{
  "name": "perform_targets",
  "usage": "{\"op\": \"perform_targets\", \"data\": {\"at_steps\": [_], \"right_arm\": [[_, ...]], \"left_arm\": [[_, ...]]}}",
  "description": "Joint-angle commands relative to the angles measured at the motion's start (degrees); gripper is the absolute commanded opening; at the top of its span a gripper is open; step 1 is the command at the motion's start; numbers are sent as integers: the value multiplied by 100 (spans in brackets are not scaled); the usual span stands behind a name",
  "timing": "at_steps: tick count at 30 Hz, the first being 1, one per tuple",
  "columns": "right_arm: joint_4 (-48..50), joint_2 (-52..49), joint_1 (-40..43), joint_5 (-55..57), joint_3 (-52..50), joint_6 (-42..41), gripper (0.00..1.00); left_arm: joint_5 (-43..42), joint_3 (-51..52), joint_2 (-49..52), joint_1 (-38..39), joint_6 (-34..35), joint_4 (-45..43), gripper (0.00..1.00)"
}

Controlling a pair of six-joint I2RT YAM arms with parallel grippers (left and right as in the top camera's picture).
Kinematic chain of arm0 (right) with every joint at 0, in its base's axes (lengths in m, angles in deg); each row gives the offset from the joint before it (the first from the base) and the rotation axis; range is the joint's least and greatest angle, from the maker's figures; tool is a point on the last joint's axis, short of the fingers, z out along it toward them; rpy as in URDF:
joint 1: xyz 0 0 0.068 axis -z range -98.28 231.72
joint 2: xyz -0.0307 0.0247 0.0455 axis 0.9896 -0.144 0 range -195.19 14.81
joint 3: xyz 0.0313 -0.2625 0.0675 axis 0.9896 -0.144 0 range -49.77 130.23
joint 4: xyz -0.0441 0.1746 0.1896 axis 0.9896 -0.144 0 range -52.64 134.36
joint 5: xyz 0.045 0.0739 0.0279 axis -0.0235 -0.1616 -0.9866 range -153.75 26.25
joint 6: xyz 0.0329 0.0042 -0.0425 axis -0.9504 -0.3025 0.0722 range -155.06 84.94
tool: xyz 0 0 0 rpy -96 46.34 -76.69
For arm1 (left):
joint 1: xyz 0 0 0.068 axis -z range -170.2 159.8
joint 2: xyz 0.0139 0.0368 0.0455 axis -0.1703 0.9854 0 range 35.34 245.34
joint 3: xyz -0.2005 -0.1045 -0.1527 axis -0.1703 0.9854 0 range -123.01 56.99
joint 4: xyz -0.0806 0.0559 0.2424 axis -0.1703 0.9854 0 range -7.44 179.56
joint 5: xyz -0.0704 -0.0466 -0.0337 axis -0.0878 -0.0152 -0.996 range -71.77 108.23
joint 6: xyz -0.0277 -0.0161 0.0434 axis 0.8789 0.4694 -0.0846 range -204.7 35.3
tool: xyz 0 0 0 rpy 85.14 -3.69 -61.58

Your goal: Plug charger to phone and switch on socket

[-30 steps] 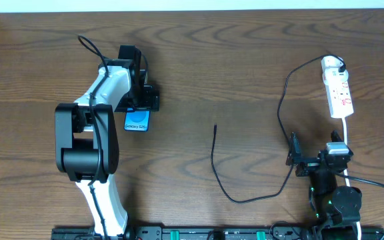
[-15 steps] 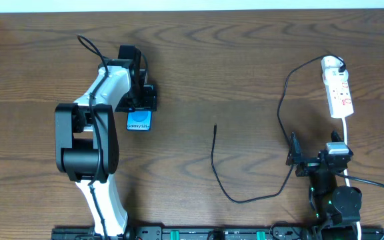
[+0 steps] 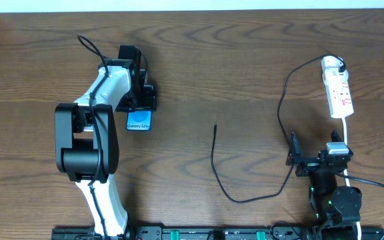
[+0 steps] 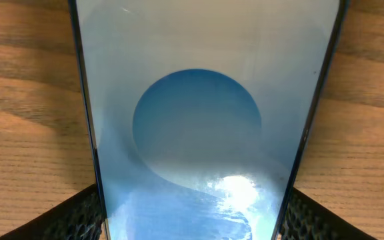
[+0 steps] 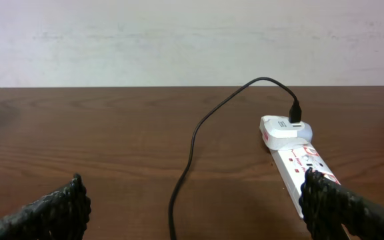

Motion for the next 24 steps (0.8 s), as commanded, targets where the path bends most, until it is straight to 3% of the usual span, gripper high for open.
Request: {"op": "perform_targets", "data": {"at_steps": [1, 4, 17, 18, 24], "right_arm": [[-13, 37, -28, 46, -7, 87, 99], [-13, 37, -28, 46, -7, 87, 99], [-13, 37, -28, 46, -7, 87, 99], [-15, 37, -28, 46, -7, 87, 99], [-13, 37, -28, 46, -7, 87, 99]], "left_arm": [[50, 227, 245, 13, -61, 4, 68], [50, 227, 245, 13, -61, 17, 54], [50, 227, 245, 13, -61, 131, 19], [50, 227, 245, 13, -61, 138, 10], [48, 227, 245, 13, -59, 153, 7]]}}
